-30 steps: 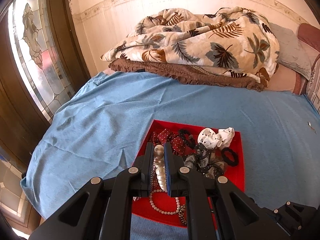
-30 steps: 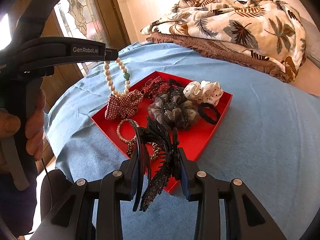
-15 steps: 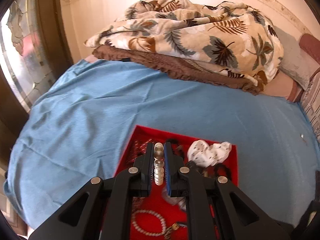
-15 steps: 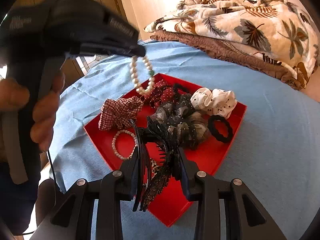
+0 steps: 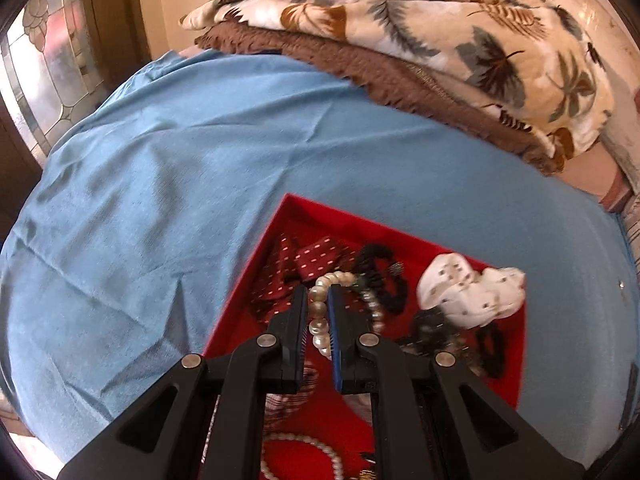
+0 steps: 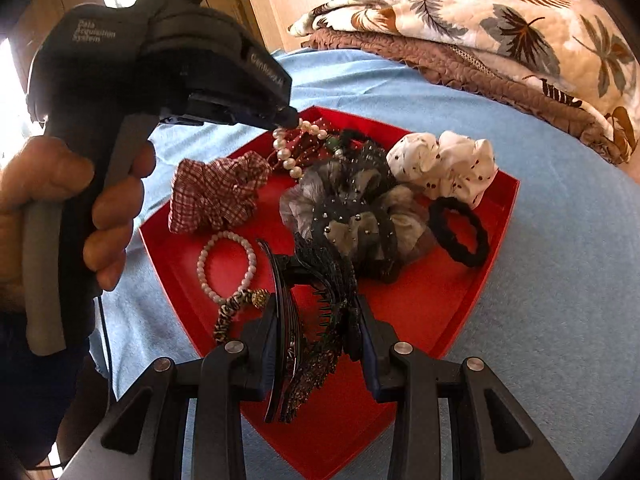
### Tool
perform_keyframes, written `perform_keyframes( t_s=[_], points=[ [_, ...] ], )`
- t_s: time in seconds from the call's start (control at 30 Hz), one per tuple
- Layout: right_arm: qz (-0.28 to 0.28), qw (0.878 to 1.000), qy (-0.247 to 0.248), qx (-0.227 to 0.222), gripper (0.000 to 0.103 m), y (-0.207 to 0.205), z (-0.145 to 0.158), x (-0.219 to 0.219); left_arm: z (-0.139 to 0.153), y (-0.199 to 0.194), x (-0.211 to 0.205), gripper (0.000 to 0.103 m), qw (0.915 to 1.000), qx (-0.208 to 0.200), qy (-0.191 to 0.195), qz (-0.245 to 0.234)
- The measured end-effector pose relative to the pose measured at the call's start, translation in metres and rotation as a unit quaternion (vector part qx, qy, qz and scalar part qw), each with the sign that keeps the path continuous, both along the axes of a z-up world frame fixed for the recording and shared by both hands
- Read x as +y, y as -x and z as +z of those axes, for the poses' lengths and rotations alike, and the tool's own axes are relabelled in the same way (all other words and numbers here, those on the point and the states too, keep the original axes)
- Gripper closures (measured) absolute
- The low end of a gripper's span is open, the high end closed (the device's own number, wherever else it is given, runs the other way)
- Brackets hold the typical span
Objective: Organize jewelry
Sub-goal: 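Lower the pearl bracelet into the tray and open the left tool while the right tool releases the claw clip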
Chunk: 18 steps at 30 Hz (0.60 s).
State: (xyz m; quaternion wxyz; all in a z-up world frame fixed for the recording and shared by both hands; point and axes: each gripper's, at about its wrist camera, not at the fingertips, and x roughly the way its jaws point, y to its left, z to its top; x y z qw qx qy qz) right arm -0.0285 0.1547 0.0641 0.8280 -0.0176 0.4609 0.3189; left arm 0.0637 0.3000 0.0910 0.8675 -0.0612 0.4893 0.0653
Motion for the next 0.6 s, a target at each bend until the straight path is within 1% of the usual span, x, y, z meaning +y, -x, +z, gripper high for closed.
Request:
perform_keyframes(
  t_s=[0.13, 0.23, 0.37, 0.6],
  points=[
    [0.004, 1.0, 0.002, -0.003, 0.065, 0.001, -0.001, 0.002, -0.005, 0.001, 0.0, 0.093, 0.9999, 0.005, -0.012, 0.001],
    [0.006, 1.0, 0.007, -0.007, 0.066, 0.003, 0.0, 0.002, -0.005, 0.004, -0.006, 0.093, 0.9996, -0.001, -0.028, -0.004],
    [0.007, 1.0, 0.018, -0.009, 0.067, 0.006, -0.004, 0.003, -0.005, 0.006, -0.012, 0.093, 0.9992, -0.005, -0.04, -0.009],
    [0.005, 1.0, 0.022, -0.014, 0.066, 0.007, -0.003, 0.003, 0.007, 0.013, -0.019, 0.093, 0.9981, -0.024, -0.055, -0.014]
  ],
)
